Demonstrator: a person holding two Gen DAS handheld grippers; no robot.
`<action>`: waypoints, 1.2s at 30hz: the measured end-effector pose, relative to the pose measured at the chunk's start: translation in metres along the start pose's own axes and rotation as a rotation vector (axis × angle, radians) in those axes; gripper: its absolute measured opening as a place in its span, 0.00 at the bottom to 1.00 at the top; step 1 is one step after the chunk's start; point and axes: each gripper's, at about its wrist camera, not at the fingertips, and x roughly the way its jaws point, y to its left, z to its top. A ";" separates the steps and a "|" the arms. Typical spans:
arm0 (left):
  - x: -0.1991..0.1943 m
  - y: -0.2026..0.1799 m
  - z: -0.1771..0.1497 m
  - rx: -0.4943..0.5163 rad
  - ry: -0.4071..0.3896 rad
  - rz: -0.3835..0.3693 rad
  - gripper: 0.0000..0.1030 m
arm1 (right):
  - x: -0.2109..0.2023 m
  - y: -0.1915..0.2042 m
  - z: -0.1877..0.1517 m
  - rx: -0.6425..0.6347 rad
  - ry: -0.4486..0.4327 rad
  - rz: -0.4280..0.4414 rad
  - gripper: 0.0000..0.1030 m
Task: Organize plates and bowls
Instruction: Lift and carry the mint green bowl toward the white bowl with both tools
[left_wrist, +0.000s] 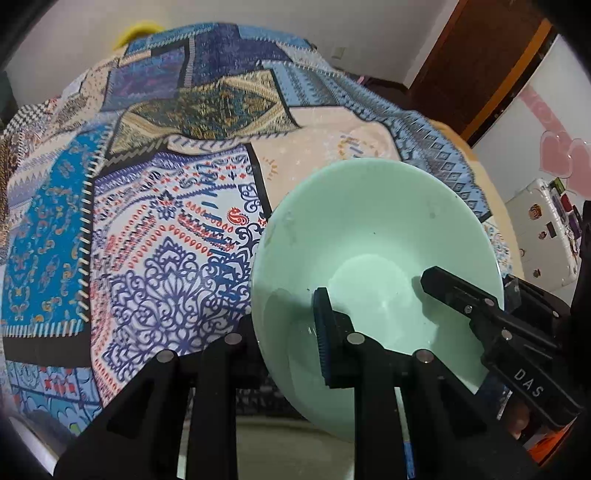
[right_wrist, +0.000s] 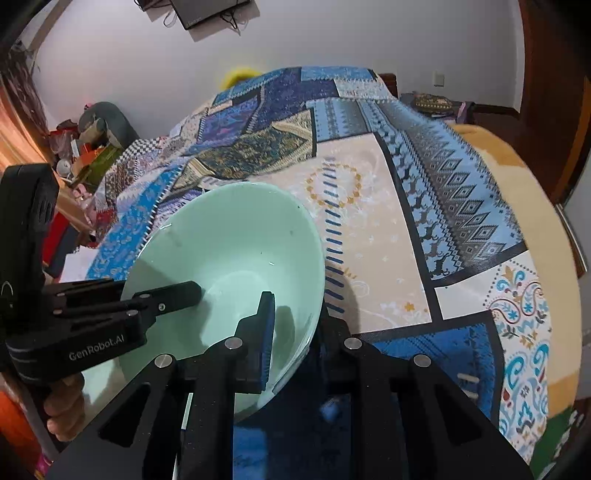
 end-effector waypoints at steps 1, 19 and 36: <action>-0.006 -0.001 -0.002 0.001 -0.013 0.000 0.20 | -0.005 0.003 0.000 -0.005 -0.011 -0.002 0.17; -0.112 0.013 -0.041 -0.041 -0.198 -0.022 0.20 | -0.056 0.063 -0.003 -0.073 -0.111 0.038 0.17; -0.183 0.073 -0.102 -0.114 -0.304 0.026 0.20 | -0.061 0.144 -0.021 -0.168 -0.132 0.119 0.17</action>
